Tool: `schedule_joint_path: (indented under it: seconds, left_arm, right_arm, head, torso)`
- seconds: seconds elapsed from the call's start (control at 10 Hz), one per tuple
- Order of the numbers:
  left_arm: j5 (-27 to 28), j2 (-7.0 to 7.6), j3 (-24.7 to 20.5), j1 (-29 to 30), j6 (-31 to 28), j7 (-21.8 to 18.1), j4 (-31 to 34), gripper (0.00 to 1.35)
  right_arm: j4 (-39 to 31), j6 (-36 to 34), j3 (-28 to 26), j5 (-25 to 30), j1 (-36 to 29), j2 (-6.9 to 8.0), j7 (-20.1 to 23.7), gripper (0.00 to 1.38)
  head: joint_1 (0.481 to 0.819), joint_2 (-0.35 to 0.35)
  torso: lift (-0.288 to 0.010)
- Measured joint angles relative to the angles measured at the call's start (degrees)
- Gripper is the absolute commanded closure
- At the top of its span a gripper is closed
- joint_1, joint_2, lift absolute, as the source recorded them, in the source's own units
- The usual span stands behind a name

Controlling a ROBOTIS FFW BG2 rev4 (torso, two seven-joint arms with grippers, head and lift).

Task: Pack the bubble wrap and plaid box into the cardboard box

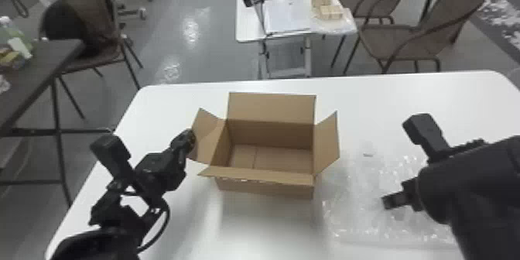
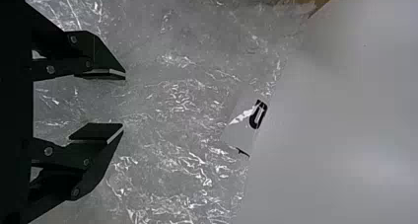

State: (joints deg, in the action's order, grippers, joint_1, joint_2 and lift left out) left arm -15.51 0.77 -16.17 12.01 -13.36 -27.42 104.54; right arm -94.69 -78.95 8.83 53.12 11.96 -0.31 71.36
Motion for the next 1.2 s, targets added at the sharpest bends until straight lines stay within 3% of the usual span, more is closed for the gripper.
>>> schedule_joint_path:
  seconds: [0.2,0.4,0.6,1.2]
  left_arm:
    - [0.0,0.01,0.0,0.1,0.0,0.0,-0.1,1.21]
    - [0.0,0.02,0.1,0.1,0.0,0.0,-0.1,1.21]
    - [0.0,0.09,0.1,0.1,0.0,0.0,-0.2,1.21]
    - [0.1,0.11,-0.7,0.2,0.3,0.8,-0.4,1.21]
  right_arm:
    - [0.3,3.2,-2.1,3.4,-0.6,0.13,0.3,1.24]
    - [-0.6,5.4,-4.1,0.4,-1.5,0.13,-2.1,1.24]
    - [-2.1,6.8,-5.4,-8.9,-2.3,0.11,-5.9,1.24]
    - [-17.2,5.1,-5.2,-17.9,-2.2,0.13,-5.8,1.24]
  head:
    - [0.695,0.092]
    - [0.695,0.083]
    - [0.695,0.102]
    - [0.695,0.163]
  torso:
    - [-0.121]
    - [-0.121]
    - [-0.121]
    - [-0.121]
